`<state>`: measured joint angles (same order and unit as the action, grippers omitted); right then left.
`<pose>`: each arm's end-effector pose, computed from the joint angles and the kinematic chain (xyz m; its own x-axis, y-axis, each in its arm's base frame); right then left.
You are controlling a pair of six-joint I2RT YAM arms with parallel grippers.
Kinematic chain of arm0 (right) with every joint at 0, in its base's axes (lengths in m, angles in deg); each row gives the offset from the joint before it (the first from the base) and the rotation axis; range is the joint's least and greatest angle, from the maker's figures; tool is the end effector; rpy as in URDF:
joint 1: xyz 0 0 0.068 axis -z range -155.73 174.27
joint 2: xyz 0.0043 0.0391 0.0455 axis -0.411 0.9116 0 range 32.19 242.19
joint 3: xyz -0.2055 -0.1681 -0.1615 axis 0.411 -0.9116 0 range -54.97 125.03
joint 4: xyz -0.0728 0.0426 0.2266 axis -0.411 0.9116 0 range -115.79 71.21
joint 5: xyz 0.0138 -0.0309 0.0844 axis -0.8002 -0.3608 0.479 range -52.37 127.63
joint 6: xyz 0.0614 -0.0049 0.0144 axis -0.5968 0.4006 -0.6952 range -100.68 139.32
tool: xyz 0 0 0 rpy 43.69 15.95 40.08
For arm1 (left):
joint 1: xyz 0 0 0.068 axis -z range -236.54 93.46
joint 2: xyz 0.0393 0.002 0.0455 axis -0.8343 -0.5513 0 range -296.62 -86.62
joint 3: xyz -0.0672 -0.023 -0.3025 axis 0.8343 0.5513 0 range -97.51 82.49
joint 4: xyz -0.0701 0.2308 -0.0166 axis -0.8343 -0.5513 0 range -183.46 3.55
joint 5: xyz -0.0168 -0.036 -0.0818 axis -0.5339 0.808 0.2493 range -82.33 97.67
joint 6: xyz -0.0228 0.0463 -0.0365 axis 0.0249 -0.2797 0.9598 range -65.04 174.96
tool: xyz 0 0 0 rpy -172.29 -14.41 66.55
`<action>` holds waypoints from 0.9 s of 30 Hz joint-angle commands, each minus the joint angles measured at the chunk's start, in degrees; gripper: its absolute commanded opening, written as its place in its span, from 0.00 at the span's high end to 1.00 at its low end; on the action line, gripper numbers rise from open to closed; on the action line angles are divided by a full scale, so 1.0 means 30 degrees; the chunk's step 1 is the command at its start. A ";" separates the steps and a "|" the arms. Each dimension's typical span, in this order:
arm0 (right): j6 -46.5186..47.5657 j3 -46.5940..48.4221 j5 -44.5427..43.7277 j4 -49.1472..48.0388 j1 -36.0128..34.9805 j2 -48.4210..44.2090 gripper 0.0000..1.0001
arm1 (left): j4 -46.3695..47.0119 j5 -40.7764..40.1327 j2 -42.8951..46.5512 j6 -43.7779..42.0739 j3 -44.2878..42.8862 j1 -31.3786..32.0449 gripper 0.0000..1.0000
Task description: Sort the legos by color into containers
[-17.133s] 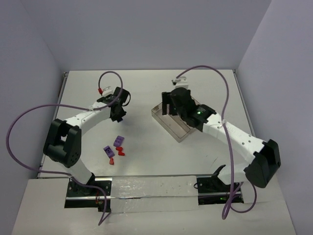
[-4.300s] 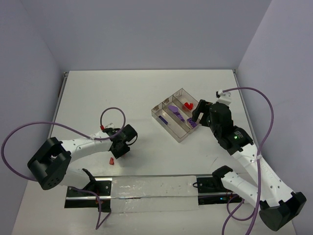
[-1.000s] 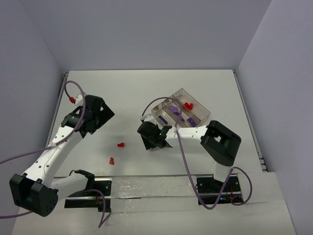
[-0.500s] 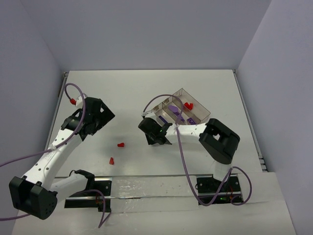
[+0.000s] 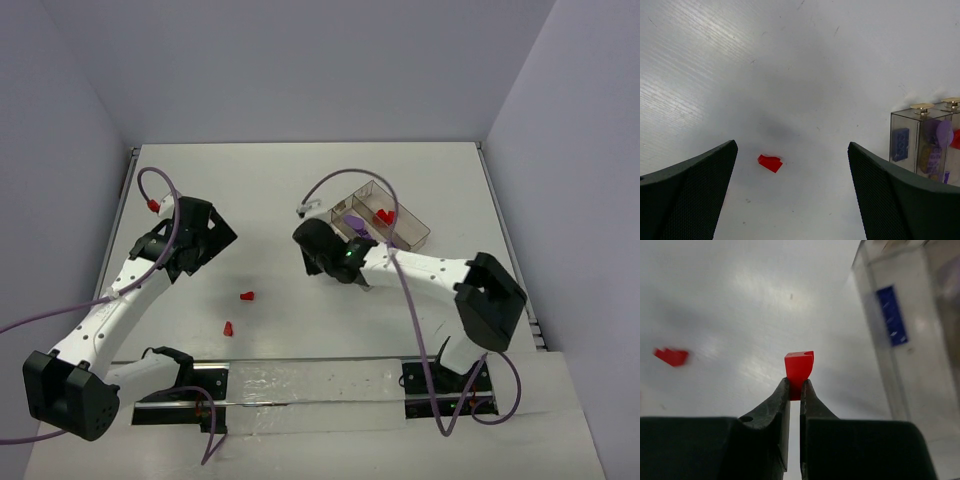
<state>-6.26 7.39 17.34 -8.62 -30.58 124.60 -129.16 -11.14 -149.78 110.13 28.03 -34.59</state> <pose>0.2083 0.2665 0.2684 -0.6537 -0.2250 -0.7226 -0.3871 0.9198 0.0638 0.1807 -0.0559 0.3155 -0.5514 -0.6155 -0.5632 -0.4995 0.7842 -0.3682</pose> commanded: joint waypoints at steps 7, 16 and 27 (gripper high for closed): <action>0.1118 0.1507 -0.0377 0.0187 0.7192 -0.3153 1.00 | -0.0181 -0.0163 -0.0044 -0.0271 -0.0776 -0.0141 0.01; 0.1170 0.2006 0.1519 -0.0069 1.1575 -0.1242 1.00 | -0.0733 -0.0029 -0.1273 0.0121 -0.1389 -0.0141 0.01; 0.1711 0.3767 0.2304 -0.0086 1.2865 0.1678 0.88 | 0.0522 -0.0362 0.0326 0.0310 -0.0495 -0.0141 0.01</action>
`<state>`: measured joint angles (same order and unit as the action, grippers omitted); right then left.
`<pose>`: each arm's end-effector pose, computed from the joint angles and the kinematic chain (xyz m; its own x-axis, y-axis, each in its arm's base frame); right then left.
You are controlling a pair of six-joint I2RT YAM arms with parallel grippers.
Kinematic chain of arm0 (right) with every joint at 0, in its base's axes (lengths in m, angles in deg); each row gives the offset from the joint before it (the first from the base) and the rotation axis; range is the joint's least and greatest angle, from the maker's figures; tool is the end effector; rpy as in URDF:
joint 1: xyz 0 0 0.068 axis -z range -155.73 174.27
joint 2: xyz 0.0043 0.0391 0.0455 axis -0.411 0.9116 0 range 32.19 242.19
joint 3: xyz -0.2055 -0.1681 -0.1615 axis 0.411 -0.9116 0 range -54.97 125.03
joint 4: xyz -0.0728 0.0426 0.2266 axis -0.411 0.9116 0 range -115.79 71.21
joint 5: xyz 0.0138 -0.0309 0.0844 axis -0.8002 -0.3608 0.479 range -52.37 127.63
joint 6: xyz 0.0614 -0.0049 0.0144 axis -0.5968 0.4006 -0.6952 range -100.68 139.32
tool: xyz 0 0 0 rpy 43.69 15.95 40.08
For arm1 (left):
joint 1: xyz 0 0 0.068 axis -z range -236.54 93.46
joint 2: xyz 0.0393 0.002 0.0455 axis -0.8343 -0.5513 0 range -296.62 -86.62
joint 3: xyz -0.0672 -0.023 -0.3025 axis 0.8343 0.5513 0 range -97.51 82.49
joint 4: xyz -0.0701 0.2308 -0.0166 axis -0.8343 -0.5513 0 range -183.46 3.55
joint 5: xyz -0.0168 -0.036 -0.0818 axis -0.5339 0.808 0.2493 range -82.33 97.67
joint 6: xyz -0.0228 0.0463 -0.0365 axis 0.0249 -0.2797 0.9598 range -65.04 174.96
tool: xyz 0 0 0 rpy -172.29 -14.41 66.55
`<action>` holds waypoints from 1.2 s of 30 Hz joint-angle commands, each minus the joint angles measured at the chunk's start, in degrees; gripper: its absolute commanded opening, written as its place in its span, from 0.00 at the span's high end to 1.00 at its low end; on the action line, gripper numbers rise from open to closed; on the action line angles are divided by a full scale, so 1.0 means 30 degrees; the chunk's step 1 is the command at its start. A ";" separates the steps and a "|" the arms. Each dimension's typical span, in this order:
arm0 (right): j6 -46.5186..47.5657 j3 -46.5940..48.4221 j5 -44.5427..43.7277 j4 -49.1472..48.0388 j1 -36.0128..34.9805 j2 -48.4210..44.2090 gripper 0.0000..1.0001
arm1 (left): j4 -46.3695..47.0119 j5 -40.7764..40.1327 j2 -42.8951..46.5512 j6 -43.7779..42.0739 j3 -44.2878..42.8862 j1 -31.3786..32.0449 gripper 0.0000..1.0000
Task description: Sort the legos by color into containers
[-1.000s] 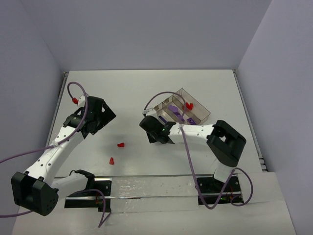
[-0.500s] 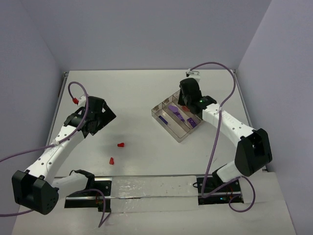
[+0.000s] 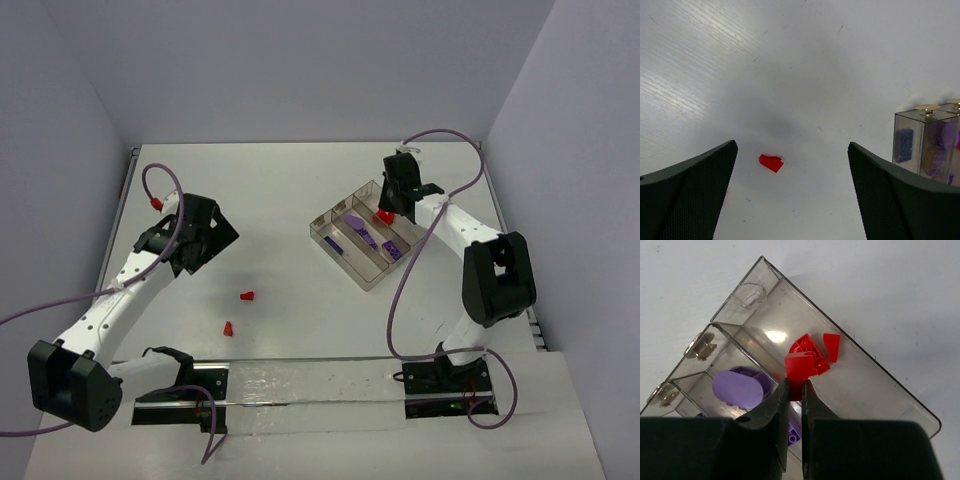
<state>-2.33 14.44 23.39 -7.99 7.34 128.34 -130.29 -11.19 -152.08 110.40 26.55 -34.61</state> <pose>0.3534 0.0950 0.2828 -0.6658 0.1711 -0.7262 0.1410 0.9847 0.1027 0.1882 -0.0588 0.3150 -0.5659 -0.6123 -0.5522 -0.5139 0.7856 -0.3444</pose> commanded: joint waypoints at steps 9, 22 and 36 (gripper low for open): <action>0.0609 0.3538 0.0410 0.0514 0.0371 0.2019 0.41 | -0.0241 0.0749 -0.0053 -0.1651 -0.0777 -0.0133 0.01; 0.1282 0.0107 0.1471 -0.0810 -0.5549 -0.2737 0.33 | -0.0671 0.1308 0.0687 -0.1036 0.1463 -0.0104 0.01; 0.8604 -0.0179 0.5862 -0.3778 -1.3907 0.1353 0.20 | -0.4033 -0.0939 0.1318 0.0640 -0.1029 -0.0752 0.01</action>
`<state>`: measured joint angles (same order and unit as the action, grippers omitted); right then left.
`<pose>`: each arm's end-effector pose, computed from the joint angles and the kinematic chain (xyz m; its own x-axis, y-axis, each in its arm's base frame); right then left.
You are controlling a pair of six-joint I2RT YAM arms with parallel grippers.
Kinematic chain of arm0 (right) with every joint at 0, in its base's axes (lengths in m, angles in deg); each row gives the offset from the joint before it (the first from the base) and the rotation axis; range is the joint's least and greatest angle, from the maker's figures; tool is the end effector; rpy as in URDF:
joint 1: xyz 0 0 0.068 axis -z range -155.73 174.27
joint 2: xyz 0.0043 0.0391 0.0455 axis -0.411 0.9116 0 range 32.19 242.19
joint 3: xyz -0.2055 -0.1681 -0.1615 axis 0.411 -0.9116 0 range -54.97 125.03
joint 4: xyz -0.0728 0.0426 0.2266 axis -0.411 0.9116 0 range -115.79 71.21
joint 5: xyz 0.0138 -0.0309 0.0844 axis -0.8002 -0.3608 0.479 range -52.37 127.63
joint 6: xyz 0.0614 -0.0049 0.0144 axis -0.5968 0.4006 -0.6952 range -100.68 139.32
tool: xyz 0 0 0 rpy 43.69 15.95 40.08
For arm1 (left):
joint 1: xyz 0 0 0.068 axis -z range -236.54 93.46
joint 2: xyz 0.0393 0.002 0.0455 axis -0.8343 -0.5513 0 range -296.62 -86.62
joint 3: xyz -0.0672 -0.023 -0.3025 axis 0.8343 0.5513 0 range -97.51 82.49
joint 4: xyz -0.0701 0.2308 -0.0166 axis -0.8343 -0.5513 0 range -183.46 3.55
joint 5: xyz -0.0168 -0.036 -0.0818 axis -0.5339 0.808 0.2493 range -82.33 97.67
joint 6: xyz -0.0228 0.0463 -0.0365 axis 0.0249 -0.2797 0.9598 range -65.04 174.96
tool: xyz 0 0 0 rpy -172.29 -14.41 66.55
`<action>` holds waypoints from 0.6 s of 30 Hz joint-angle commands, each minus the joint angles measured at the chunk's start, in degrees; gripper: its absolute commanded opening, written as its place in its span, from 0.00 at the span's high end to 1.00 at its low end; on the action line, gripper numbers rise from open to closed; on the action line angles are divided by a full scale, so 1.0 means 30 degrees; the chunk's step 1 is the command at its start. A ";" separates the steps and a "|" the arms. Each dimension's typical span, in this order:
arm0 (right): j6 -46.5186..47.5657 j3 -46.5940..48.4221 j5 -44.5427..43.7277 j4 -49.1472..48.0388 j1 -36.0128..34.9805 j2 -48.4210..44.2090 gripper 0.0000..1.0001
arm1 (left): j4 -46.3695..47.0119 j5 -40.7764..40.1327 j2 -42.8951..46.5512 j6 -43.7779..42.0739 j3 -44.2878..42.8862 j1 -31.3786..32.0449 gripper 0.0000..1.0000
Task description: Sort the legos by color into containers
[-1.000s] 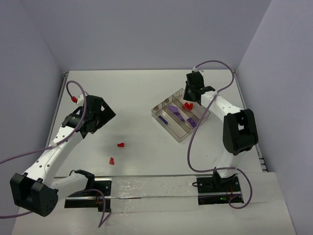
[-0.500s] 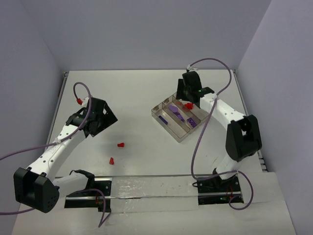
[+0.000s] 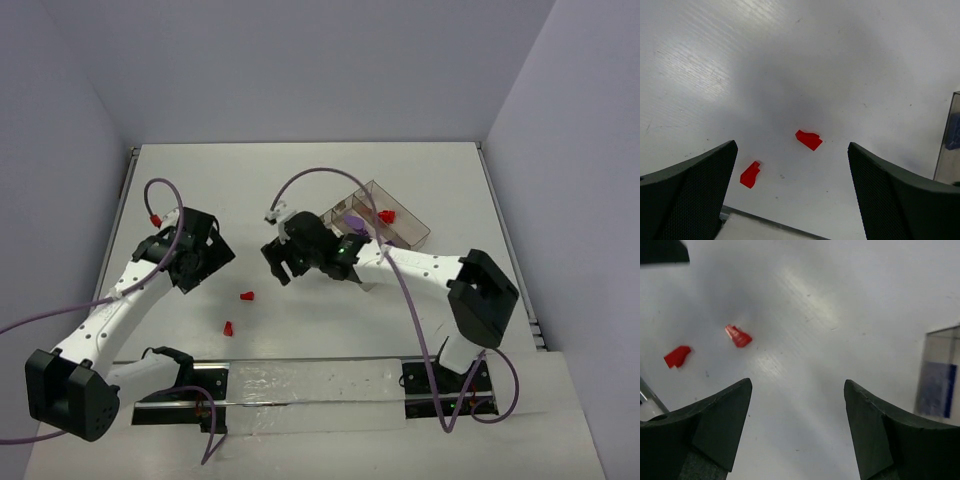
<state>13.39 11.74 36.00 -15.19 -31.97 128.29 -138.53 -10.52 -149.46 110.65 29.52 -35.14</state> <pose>0.2072 0.3074 0.2785 -0.4397 -0.4721 -0.7640 -0.7777 0.6256 0.0610 0.1630 -0.0475 0.2978 -0.6366 -0.5933 -0.4927 -0.5603 0.7948 -0.2332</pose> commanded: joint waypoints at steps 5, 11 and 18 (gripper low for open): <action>0.4513 0.1209 0.2286 -0.2048 -0.1377 0.2860 0.21 | -0.1535 -0.1084 0.0598 0.0490 -0.3241 -0.1217 0.01; 0.5553 0.0779 0.3421 -0.4407 -0.1850 0.3606 0.22 | -0.1360 -0.0722 0.0238 0.0427 -0.3757 -0.1690 0.01; 0.4992 0.2253 0.3618 -0.4252 -0.1909 0.5269 0.23 | -0.1391 -0.0433 -0.0186 0.0449 -0.3906 -0.1771 0.01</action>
<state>28.09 14.41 45.81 -25.12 -37.41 140.87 -142.06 -12.44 -150.09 111.60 20.29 -40.04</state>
